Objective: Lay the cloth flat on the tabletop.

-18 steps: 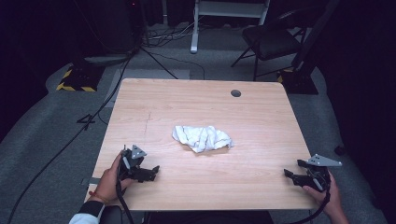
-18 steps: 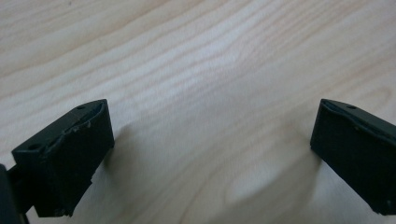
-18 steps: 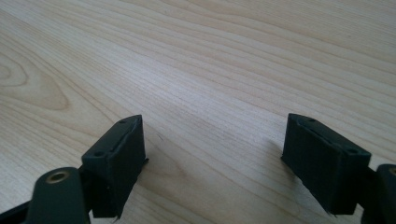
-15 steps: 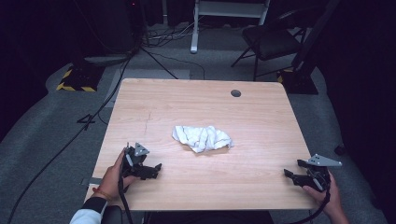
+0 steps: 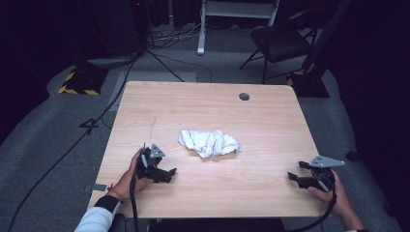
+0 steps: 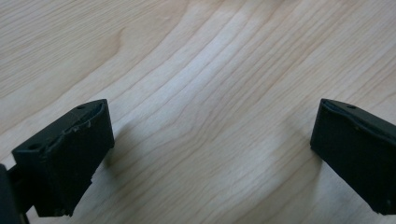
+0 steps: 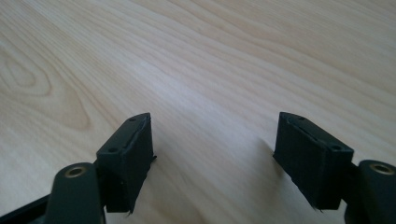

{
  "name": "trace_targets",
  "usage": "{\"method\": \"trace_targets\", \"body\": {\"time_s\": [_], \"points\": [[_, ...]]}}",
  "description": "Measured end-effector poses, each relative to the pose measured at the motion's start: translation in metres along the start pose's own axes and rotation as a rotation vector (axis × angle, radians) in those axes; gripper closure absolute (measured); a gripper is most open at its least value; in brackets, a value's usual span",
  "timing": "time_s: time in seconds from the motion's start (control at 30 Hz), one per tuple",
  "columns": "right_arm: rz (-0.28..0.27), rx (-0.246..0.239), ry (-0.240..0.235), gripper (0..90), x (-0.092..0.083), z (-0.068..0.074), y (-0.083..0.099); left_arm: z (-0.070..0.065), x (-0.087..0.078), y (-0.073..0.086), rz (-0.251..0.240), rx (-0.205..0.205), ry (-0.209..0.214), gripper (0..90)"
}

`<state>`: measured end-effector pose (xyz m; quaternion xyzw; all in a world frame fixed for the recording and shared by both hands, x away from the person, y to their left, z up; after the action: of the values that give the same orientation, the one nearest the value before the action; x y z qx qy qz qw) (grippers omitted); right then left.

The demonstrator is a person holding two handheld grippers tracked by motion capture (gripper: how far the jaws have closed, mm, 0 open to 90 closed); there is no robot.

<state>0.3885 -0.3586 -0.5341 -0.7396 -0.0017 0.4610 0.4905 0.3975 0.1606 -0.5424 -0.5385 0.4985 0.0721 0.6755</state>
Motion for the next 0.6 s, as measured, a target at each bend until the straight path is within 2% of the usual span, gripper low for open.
{"method": "trace_targets", "body": {"time_s": [0.1,0.13,0.17,0.2,0.23,0.27,0.33,0.37,0.47,0.57,0.6], "points": [[0.011,-0.010,-0.042,21.4,0.016,0.004,-0.014,-0.001,0.002,-0.003,0.000,0.010,0.009,0.0],[0.012,-0.021,-0.060,20.5,0.021,0.005,-0.018,0.000,0.005,-0.005,0.003,0.032,0.027,0.0],[0.014,-0.038,-0.075,20.4,0.025,0.007,-0.023,0.000,0.005,-0.005,0.003,0.032,0.027,0.0],[0.013,-0.051,-0.087,20.5,0.030,0.008,-0.028,-0.001,0.008,-0.009,0.004,0.076,0.064,0.0],[0.014,-0.058,-0.095,20.5,0.035,0.010,-0.033,-0.001,0.008,-0.009,0.004,0.076,0.064,0.0],[0.015,-0.067,-0.102,20.6,0.040,0.013,-0.038,-0.004,0.013,-0.014,0.011,0.109,0.095,0.0],[0.012,-0.077,-0.116,20.7,0.045,0.017,-0.043,-0.006,0.015,-0.017,0.013,0.113,0.097,0.0],[0.015,-0.099,-0.134,21.8,0.055,0.025,-0.054,-0.010,0.021,-0.024,0.013,0.122,0.101,0.0],[0.008,-0.121,-0.154,23.5,0.073,0.039,-0.073,-0.022,0.030,-0.032,0.017,0.150,0.125,0.1],[-0.003,-0.133,-0.170,25.4,0.089,0.051,-0.089,-0.030,0.037,-0.040,0.016,0.159,0.135,0.0],[-0.006,-0.153,-0.175,25.6,0.095,0.056,-0.095,-0.033,0.040,-0.043,0.018,0.162,0.137,0.0]]}}
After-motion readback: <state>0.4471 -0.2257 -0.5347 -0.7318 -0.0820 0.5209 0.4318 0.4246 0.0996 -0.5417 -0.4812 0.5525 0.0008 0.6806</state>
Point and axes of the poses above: each handheld gripper's, and its own axes: x roughly forward along the jaws, y roughly out of its underside, z roughly to its left, the point moved 5 cm from there along x, roughly forward along the jaws, and after that the axes turned 5 degrees about -x, right-handed, at the moved point
